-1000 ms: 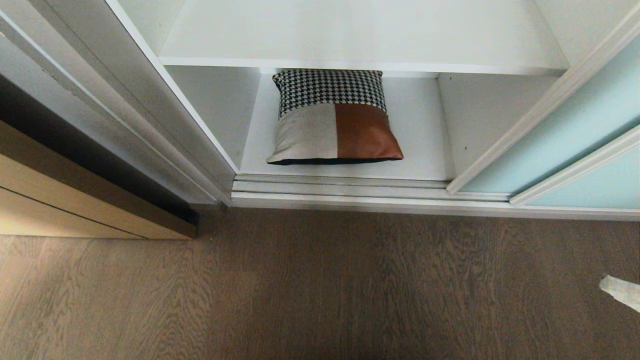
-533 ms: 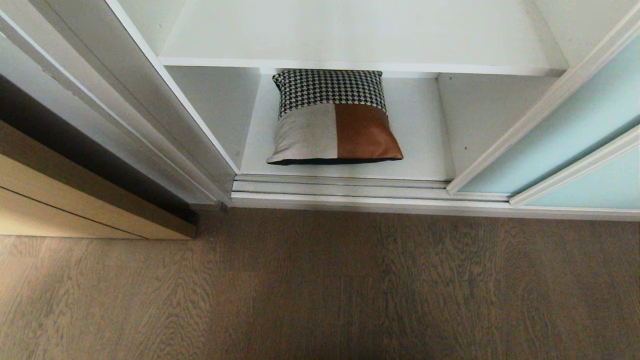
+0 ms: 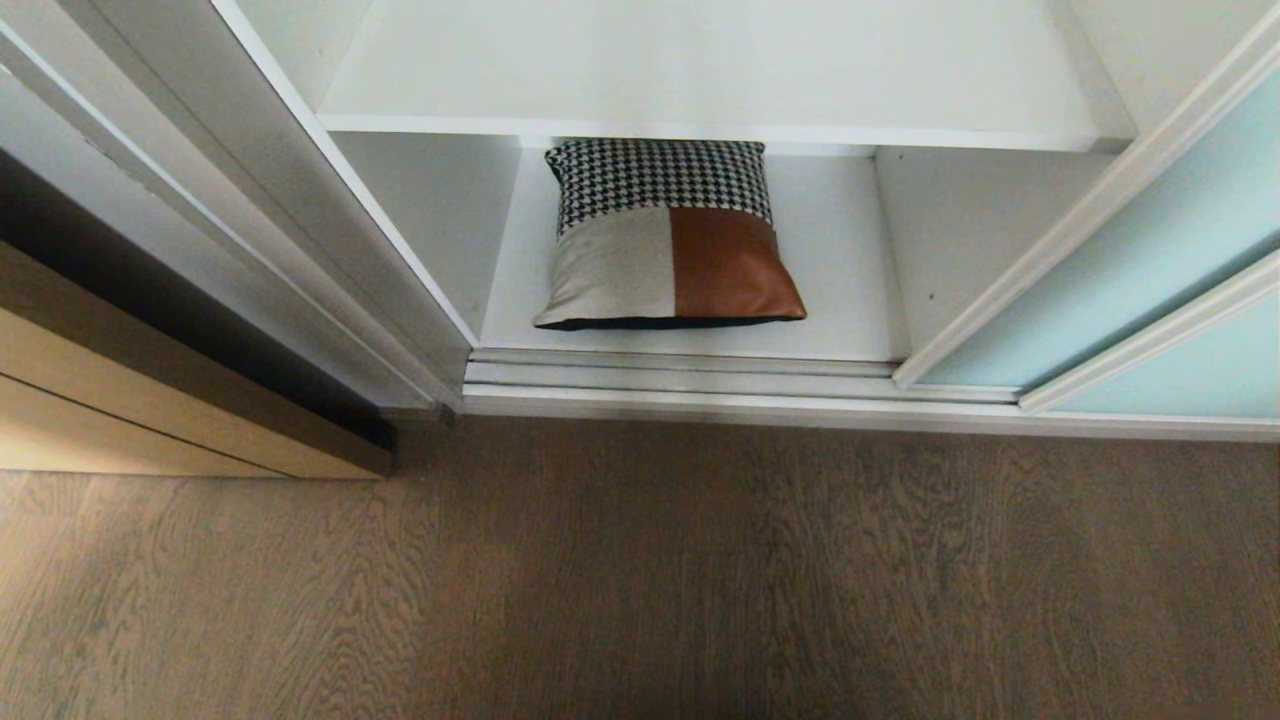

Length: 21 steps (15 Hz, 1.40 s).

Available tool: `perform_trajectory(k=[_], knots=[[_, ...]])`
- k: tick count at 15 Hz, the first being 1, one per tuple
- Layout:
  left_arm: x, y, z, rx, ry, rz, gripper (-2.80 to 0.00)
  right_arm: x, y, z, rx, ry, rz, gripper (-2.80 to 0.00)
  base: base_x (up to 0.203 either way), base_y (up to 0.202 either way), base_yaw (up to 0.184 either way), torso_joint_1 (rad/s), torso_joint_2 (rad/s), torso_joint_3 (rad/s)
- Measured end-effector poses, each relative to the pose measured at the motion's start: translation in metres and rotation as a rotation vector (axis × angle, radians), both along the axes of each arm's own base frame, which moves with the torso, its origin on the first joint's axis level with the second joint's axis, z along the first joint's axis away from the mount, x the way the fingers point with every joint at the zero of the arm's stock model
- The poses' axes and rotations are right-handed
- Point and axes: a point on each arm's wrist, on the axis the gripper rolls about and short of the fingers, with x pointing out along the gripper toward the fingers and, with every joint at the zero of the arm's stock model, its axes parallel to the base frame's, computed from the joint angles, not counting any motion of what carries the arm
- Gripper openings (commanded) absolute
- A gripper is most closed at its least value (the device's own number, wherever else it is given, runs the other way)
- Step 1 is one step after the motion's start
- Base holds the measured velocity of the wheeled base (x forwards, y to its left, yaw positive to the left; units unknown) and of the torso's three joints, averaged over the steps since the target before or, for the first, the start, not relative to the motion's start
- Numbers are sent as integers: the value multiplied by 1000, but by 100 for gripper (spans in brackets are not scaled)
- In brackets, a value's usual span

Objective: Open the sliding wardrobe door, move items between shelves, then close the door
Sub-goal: Close the door

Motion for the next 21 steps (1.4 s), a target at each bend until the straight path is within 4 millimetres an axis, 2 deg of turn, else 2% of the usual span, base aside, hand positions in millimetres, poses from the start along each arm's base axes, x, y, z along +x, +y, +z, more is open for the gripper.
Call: perform_trajectory(k=[7,10,13,16,18,21], knots=[[0,0,0,0,2,0,-280,-5,-7,14,-13,-52,-311,-280,0,0,0,0,0,0],[0,0,0,0,2,0,-280,-15,-11,40,-1,-100,-393,-280,0,0,0,0,0,0],[0,0,0,0,2,0,-280,-31,-14,84,19,-145,-443,-280,0,0,0,0,0,0],[0,0,0,0,3,0,-280,-34,-11,145,37,-219,-500,-280,0,0,0,0,0,0],[0,0,0,0,3,0,-280,-26,-8,185,40,-270,-552,-280,0,0,0,0,0,0],[0,0,0,0,4,0,-280,0,-5,239,2,-331,-677,-280,0,0,0,0,0,0]])
